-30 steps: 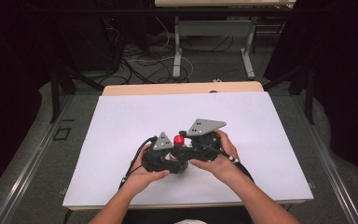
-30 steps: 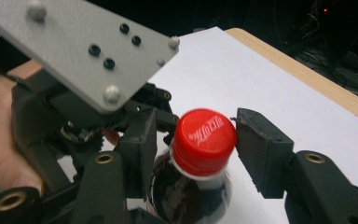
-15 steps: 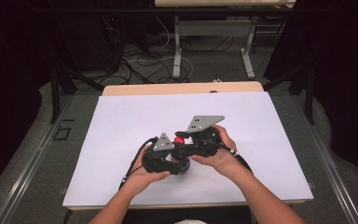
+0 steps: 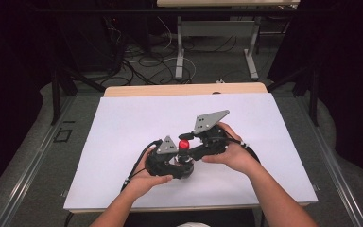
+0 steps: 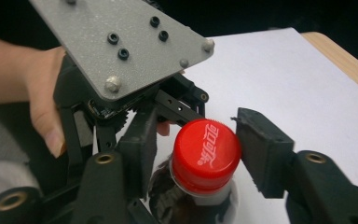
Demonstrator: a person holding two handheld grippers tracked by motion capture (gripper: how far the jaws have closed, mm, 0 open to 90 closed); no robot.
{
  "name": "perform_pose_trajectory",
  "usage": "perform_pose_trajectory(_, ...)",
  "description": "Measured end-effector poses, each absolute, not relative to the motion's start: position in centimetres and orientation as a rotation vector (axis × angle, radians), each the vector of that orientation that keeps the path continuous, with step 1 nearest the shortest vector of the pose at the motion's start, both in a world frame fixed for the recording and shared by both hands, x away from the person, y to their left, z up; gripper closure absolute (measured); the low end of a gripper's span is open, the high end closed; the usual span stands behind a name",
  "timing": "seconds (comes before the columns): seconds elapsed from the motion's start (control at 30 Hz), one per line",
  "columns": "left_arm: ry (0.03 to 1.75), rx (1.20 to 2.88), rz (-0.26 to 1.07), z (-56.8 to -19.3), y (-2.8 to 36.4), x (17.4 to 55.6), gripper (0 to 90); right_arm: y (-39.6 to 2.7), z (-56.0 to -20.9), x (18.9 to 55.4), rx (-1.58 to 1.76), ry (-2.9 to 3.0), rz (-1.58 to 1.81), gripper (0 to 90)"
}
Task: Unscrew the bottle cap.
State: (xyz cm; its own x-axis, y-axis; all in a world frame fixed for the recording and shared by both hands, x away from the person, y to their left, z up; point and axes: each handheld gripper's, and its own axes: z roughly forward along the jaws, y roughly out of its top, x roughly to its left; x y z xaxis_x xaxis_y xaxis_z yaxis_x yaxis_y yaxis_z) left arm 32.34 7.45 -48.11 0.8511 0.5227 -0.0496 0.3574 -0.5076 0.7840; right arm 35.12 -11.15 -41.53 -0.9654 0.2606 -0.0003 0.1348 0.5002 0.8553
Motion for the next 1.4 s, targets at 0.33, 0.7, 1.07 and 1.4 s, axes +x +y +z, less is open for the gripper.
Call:
perform_pose_trajectory(0.33,0.680,2.159,0.265,-48.1,7.8,32.7,30.0,-10.1,-41.5,32.5,0.581,2.389,1.376,48.5)
perform_pose_trajectory(0.7,0.677,2.150,0.266,-48.1,7.4,32.4,30.0,-9.2,-41.6,32.5,0.524,2.396,1.322,52.3)
perform_pose_trajectory(1.07,0.632,2.177,0.242,-48.0,7.3,32.2,30.0,-10.5,-41.0,35.5,0.288,2.627,1.413,61.2)
perform_pose_trajectory(1.4,0.634,2.173,0.238,-48.0,7.3,32.3,30.0,-10.8,-40.8,36.1,0.190,2.657,1.413,47.8)
